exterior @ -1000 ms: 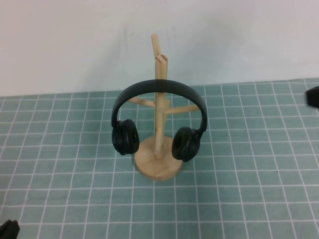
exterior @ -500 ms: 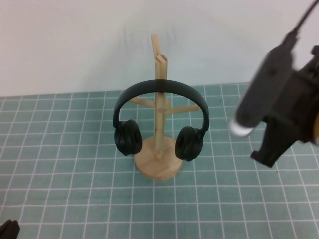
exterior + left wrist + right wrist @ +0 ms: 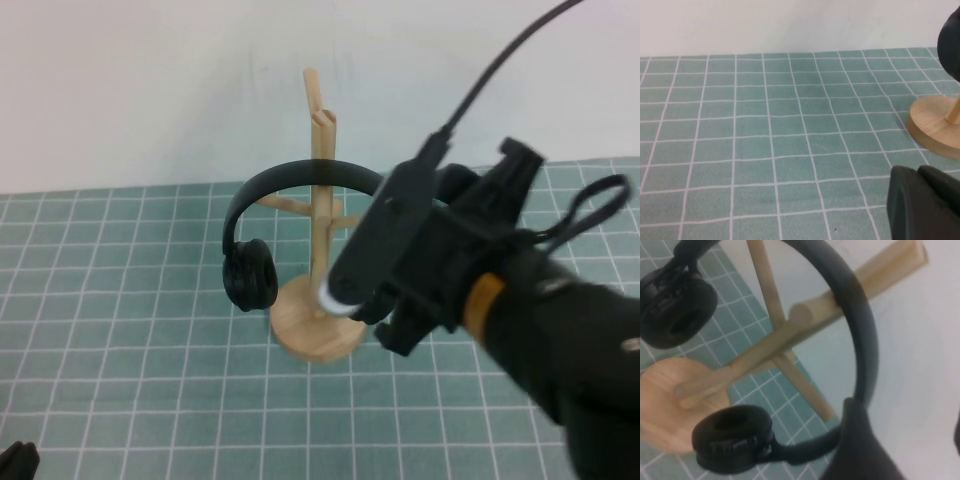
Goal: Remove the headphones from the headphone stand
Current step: Pick up the headphones from the headphone stand
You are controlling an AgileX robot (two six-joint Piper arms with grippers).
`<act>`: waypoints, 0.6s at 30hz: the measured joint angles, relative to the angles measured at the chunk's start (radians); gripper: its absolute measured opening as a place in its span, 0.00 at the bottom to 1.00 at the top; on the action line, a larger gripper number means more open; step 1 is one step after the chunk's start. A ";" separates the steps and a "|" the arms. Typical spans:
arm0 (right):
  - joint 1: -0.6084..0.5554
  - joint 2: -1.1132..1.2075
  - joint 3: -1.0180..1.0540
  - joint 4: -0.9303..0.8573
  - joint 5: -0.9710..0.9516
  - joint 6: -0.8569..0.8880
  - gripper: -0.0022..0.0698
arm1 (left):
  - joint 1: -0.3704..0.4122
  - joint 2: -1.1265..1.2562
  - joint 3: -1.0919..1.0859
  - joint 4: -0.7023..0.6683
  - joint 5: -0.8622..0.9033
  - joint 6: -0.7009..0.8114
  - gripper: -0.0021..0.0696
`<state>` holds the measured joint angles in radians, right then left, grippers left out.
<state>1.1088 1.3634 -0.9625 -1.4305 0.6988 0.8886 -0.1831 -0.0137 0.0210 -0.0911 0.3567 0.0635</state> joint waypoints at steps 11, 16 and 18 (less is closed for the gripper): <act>0.000 0.198 0.000 -0.232 0.141 0.191 0.62 | 0.000 0.000 0.000 0.000 0.000 0.000 0.02; -0.004 0.258 -0.009 -0.244 0.192 0.281 0.62 | 0.000 0.000 0.000 0.000 0.000 0.000 0.02; -0.017 0.276 -0.022 -0.247 0.192 0.297 0.62 | 0.000 0.000 0.000 0.000 0.000 0.000 0.02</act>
<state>1.0922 1.6395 -0.9849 -1.6770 0.8905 1.1860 -0.1831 -0.0137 0.0210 -0.0911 0.3567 0.0635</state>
